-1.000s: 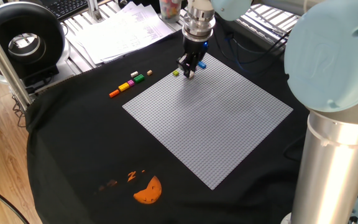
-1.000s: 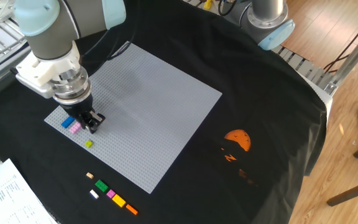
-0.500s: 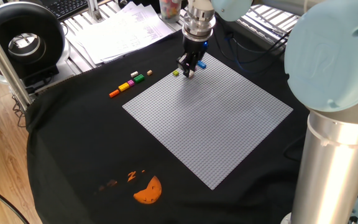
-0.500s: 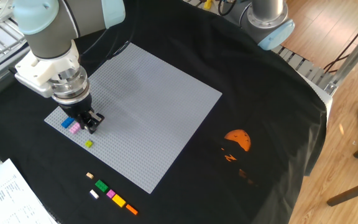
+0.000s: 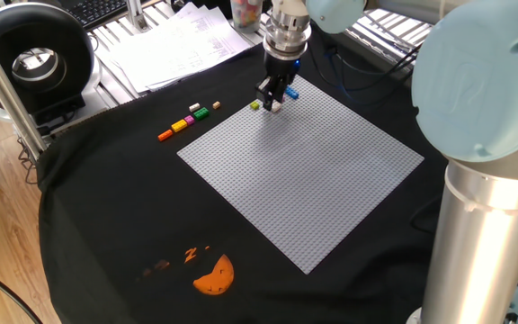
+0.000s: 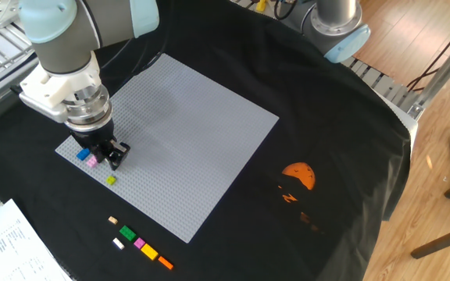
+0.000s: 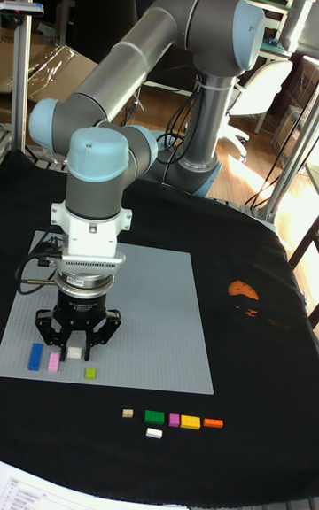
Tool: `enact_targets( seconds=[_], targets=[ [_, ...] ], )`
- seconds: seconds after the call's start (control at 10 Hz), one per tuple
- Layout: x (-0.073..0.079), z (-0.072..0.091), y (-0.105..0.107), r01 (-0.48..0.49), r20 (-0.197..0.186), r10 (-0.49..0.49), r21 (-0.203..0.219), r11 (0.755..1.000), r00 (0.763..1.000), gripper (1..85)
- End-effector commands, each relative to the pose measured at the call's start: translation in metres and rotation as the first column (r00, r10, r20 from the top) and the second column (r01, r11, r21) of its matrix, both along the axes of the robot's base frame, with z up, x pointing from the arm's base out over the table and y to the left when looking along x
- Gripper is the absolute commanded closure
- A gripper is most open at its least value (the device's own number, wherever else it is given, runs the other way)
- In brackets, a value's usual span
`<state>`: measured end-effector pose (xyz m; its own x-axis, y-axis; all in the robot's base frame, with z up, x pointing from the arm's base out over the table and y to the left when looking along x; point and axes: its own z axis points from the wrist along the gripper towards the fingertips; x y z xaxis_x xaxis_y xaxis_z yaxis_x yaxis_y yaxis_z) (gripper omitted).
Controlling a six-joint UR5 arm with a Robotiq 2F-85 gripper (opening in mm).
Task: Build with small Lego blocks
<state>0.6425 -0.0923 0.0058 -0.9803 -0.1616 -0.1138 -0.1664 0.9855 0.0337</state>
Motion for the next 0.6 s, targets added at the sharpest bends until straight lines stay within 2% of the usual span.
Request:
enact_targets(
  seconds=[0.0,0.5],
  targets=[
    [0.0017,0.0020,0.0006,0.025,0.005,-0.025,0.011,1.000,1.000,51.3],
    [-0.0002,0.0042,-0.0017,0.071,-0.005,-0.071,0.005,0.997,0.997,54.7]
  ],
)
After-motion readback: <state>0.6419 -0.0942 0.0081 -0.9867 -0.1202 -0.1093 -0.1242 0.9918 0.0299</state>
